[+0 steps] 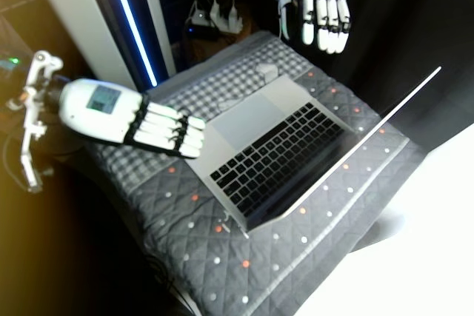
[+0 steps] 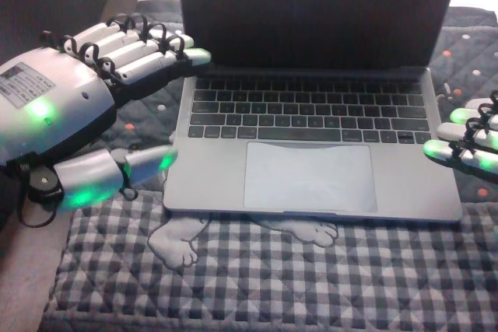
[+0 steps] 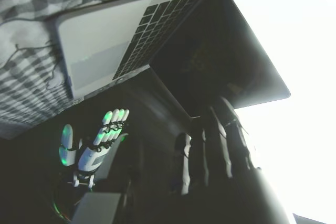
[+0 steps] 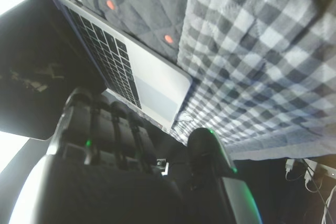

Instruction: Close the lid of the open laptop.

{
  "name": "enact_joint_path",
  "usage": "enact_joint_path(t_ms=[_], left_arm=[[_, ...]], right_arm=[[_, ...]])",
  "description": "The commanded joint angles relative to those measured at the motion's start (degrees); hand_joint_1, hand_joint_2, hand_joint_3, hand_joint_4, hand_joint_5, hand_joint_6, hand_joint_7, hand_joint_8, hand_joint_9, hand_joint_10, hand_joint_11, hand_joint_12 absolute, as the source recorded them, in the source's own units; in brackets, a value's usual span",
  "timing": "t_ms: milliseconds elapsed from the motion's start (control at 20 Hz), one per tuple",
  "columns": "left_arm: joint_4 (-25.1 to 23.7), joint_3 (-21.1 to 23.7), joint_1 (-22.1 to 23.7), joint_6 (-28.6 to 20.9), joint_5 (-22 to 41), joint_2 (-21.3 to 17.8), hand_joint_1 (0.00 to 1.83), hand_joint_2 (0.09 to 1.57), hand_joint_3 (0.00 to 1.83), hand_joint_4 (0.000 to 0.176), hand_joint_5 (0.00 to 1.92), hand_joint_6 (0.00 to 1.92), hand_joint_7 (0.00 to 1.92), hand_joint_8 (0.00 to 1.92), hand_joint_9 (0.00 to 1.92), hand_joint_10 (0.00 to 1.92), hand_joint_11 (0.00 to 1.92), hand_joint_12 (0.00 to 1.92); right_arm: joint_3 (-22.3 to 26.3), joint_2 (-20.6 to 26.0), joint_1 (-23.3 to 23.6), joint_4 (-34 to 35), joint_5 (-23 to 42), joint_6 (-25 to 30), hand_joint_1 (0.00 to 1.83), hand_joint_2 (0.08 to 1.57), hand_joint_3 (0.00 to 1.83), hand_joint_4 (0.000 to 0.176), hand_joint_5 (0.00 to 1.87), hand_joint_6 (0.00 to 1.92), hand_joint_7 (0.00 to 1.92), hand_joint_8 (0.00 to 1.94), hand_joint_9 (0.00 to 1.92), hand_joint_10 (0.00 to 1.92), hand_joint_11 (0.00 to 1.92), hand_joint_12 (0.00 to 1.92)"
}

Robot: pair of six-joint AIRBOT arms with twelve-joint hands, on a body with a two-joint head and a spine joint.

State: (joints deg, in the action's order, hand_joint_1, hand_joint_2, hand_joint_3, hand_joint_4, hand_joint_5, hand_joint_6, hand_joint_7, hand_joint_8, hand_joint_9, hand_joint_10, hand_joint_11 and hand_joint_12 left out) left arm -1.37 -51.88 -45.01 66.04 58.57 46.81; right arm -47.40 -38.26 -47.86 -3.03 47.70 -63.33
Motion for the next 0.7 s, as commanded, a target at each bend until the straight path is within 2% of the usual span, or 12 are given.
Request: enact_joint_path(t_ms=[0,50,100,250,300,350,400,450,500,550,650], left_arm=[[0.4,0.1,0.2,-0.1,6.8,-0.1,0.24,1.51,0.01,0.0,0.17,0.09,0.17,0.02,0.02,0.38,0.0,1.23],[0.4,0.1,0.1,-0.1,6.7,-0.1,0.19,1.51,0.0,0.0,0.17,0.08,0.17,0.02,0.02,0.39,0.0,1.24],[0.4,0.2,-0.1,-0.2,6.2,0.0,0.22,1.52,0.0,0.0,0.19,0.06,0.18,0.01,0.02,0.44,0.0,1.28],[-0.5,0.1,-1.2,-2.4,4.5,0.9,0.33,1.51,0.0,0.0,0.26,0.03,0.28,0.02,0.0,0.78,0.0,1.74],[-0.6,0.1,-1.8,-2.7,3.6,1.6,0.31,1.52,0.0,0.0,0.24,0.02,0.29,0.02,0.0,0.87,0.0,1.79],[-0.6,0.0,-2.0,-2.9,3.2,1.9,0.17,1.55,0.01,0.0,0.2,0.02,0.26,0.01,0.0,0.77,0.0,1.59],[-0.6,-0.2,-2.4,-3.6,2.3,2.8,0.14,1.56,0.01,0.0,0.19,0.02,0.25,0.01,0.0,0.71,0.0,1.47],[-0.6,-0.4,-3.0,-4.2,1.8,3.4,0.13,1.57,0.01,0.0,0.18,0.01,0.19,0.02,0.0,0.56,0.0,1.22],[-0.6,-0.5,-3.5,-4.6,1.1,4.0,0.14,1.56,0.0,0.0,0.18,0.01,0.19,0.02,0.0,0.52,0.0,1.15],[-0.6,-0.7,-3.8,-4.9,0.2,4.8,0.18,1.56,0.0,0.0,0.19,0.01,0.2,0.02,0.0,0.47,0.0,1.15],[-0.6,-1.8,-4.4,-6.4,-1.9,6.9,0.42,1.49,0.0,0.0,0.23,0.02,0.23,0.01,0.07,0.41,0.0,0.99]], right_arm=[[-0.3,0.5,0.7,0.8,6.6,-0.4,0.22,1.44,0.04,0.0,0.0,0.0,0.0,0.0,0.0,0.0,0.0,0.0],[-0.3,0.5,0.7,0.9,6.6,-0.4,0.22,1.44,0.04,0.0,0.0,0.0,0.0,0.0,0.0,0.0,0.0,0.0],[-0.3,0.5,0.7,1.0,6.7,-0.4,0.2,1.45,0.03,0.0,0.0,0.0,0.0,0.0,0.0,0.0,0.0,0.0],[-0.4,0.5,0.7,1.1,7.0,-0.4,0.19,1.46,0.02,0.0,0.0,0.0,0.0,0.0,0.0,0.0,0.0,0.0],[-0.4,0.5,0.7,1.2,7.2,-0.4,0.18,1.46,0.02,0.0,0.0,0.0,0.0,0.0,0.0,0.0,0.0,0.0],[-0.4,0.5,0.7,1.3,7.3,-0.4,0.15,1.46,0.01,0.0,0.0,0.0,0.0,0.0,0.0,0.0,0.0,0.0],[-0.5,0.5,0.7,1.4,7.5,-0.4,0.14,1.46,0.01,0.0,0.0,0.0,0.0,0.0,0.0,0.0,0.0,0.0],[-0.5,0.5,0.7,1.4,7.7,-0.4,0.14,1.46,0.01,0.0,0.0,0.0,0.0,0.0,0.0,0.0,0.0,0.0],[-0.5,0.5,0.7,1.4,7.9,-0.4,0.12,1.45,0.01,0.0,0.0,0.0,0.0,0.0,0.0,0.0,0.0,0.0],[-0.6,0.6,0.7,1.5,8.2,-0.4,0.09,1.45,0.01,0.0,0.0,0.0,0.0,0.0,0.0,0.0,0.0,0.0],[-0.8,0.7,0.7,1.9,9.2,-0.4,0.06,1.46,0.01,0.0,0.0,0.0,0.0,0.0,0.0,0.0,0.0,0.0]])
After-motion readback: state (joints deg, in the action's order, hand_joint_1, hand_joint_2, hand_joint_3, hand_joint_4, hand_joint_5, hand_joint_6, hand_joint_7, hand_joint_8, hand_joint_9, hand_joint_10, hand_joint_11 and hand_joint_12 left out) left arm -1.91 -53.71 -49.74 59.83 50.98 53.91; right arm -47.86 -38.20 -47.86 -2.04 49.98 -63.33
